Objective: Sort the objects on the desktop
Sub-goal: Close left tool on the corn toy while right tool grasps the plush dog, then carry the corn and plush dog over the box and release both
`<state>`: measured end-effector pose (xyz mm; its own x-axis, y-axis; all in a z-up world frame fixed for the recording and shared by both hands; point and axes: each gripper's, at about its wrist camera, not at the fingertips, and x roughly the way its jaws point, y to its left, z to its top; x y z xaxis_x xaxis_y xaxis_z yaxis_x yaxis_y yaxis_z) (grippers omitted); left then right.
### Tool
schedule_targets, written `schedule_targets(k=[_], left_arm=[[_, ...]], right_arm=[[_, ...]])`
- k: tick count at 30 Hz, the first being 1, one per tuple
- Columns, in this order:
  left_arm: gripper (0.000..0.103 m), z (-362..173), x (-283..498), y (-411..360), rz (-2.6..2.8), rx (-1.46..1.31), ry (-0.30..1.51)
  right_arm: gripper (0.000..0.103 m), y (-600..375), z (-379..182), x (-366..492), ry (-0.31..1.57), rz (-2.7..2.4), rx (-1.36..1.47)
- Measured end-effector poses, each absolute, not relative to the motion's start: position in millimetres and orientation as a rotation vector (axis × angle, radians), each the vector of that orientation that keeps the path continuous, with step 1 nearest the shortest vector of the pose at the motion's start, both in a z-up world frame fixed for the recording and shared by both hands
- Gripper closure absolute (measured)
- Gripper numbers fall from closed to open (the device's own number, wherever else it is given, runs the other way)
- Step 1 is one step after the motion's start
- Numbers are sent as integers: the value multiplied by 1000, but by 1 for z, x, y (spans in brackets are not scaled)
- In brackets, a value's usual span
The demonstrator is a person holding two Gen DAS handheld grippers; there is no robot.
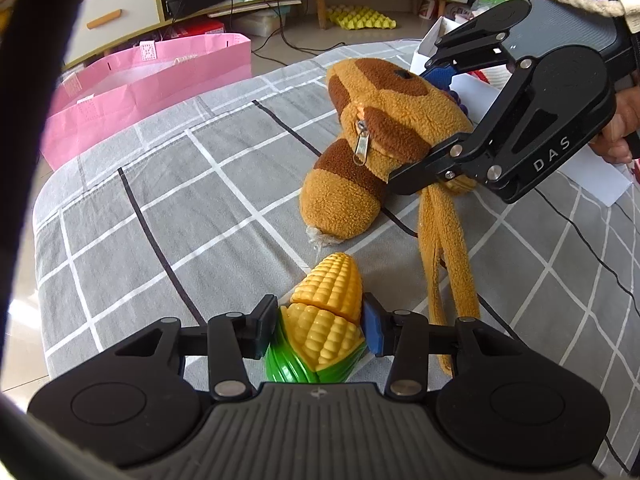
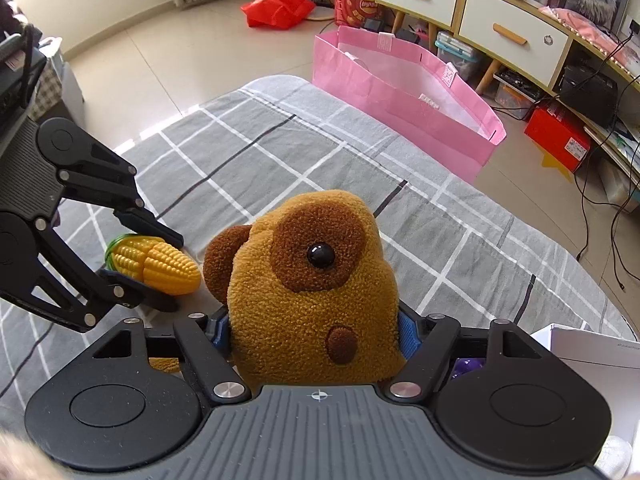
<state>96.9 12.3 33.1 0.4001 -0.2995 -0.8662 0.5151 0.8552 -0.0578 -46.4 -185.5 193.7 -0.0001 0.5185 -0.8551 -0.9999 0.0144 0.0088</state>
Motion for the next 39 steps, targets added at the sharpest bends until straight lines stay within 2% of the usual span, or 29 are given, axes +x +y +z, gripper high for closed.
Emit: schedule_targets(k=[15, 25, 31, 39], left_arm=[[63, 70, 86, 5, -514, 194, 1004], [63, 136, 109, -80, -583, 167, 885], [63, 155, 143, -163, -605, 165, 863], [65, 125, 197, -233, -592, 168, 894]], right_arm=[[26, -222, 265, -48, 741, 1432, -670], [26, -316, 330, 6, 684, 1195, -511], [26, -366, 332, 54, 692, 990, -471], [25, -398, 303, 96, 732, 878, -455]])
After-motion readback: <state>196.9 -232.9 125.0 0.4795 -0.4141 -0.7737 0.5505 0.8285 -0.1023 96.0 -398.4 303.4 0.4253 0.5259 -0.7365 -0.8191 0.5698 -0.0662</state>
